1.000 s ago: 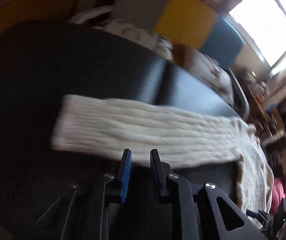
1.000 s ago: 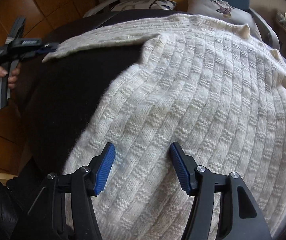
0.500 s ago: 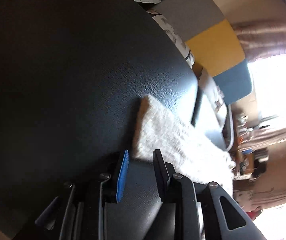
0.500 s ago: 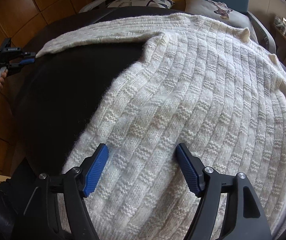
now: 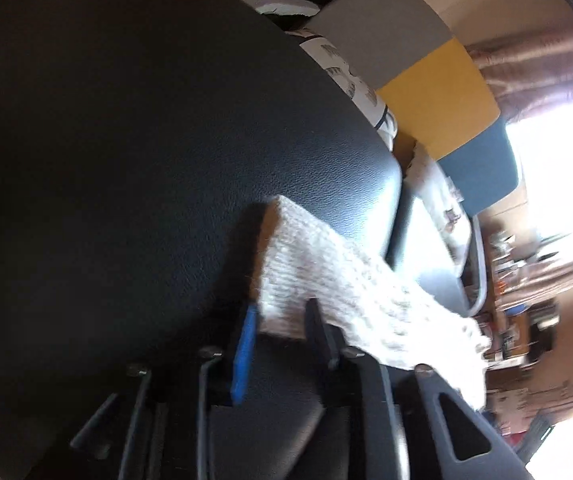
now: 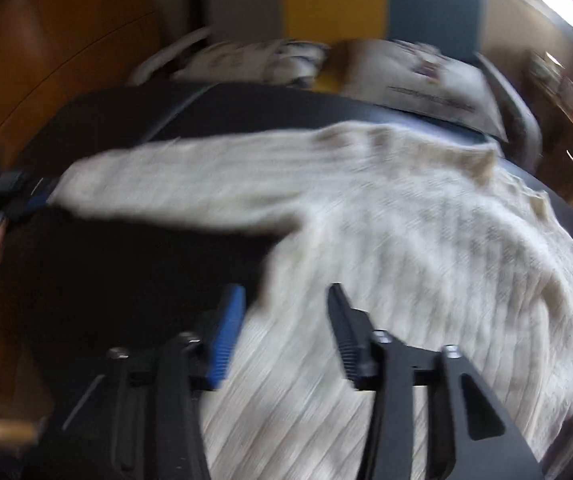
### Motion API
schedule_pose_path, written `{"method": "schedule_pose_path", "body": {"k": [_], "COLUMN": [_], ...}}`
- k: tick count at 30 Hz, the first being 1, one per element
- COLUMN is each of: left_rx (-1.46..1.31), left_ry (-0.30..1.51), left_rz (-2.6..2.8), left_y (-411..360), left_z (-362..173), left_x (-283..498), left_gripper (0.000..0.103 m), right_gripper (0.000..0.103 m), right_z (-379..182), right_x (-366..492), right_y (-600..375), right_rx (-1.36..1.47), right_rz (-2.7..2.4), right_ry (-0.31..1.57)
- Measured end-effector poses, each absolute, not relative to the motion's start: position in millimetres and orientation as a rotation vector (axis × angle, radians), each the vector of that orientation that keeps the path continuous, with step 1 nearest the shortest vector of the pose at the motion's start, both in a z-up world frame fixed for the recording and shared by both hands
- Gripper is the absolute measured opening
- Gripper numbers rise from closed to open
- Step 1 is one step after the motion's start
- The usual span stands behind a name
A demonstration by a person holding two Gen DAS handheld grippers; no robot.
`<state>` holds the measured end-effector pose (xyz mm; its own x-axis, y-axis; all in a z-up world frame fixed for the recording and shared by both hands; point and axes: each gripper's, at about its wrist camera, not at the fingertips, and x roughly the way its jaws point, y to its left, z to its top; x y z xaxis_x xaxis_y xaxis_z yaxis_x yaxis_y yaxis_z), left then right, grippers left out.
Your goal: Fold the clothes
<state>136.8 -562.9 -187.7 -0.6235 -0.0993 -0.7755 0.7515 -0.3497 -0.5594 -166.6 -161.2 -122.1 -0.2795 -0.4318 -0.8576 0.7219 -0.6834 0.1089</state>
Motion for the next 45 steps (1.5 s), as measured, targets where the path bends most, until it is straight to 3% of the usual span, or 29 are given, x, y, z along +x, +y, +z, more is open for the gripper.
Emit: {"method": "schedule_pose_path", "body": {"k": [4, 6, 12, 24, 30, 35, 39, 43, 45], "left_rx": [0.883, 0.847, 0.88, 0.824, 0.819, 0.824, 0.868, 0.872, 0.872], "left_ry": [1.203, 1.145, 1.035, 0.809, 0.627, 0.317, 0.617, 1.023, 1.183], "left_rz": [-2.014, -2.001, -1.997, -2.035, -2.017, -2.015, -2.037, -2.023, -2.007], "left_y": [-556.2, -556.2, -555.8, -546.2, -540.4, -521.7, -542.9, -565.4, -564.7], "left_z": [-177.7, -168.8, -159.9, -126.5, -107.3, -86.7, -98.0, -117.3, -127.6], "left_x": [127.9, 125.9, 114.2, 131.7, 137.3, 139.9, 154.7, 175.3, 186.1], "left_gripper": [0.005, 0.005, 0.004, 0.004, 0.004, 0.0, 0.0, 0.018, 0.019], "right_gripper": [0.035, 0.035, 0.035, 0.035, 0.035, 0.037, 0.037, 0.037, 0.037], "right_z": [-128.6, -129.7, -171.2, -169.6, -171.2, -171.8, -172.1, -174.7, -175.7], "right_x": [-211.9, -228.1, -246.7, -237.1, -230.5, -227.3, -225.0, -230.5, -231.3], "right_y": [-172.9, -183.2, -225.4, -224.1, -232.0, -239.5, -236.9, -233.5, -233.8], "right_rx": [1.272, 1.273, 1.398, 1.326, 1.317, 1.313, 1.292, 1.289, 1.281], "right_rz": [-2.028, -2.024, -1.959, -1.895, -1.878, -1.891, -1.89, -1.878, -1.877], "right_ry": [0.344, 0.341, 0.563, 0.563, 0.541, 0.514, 0.495, 0.46, 0.465]}}
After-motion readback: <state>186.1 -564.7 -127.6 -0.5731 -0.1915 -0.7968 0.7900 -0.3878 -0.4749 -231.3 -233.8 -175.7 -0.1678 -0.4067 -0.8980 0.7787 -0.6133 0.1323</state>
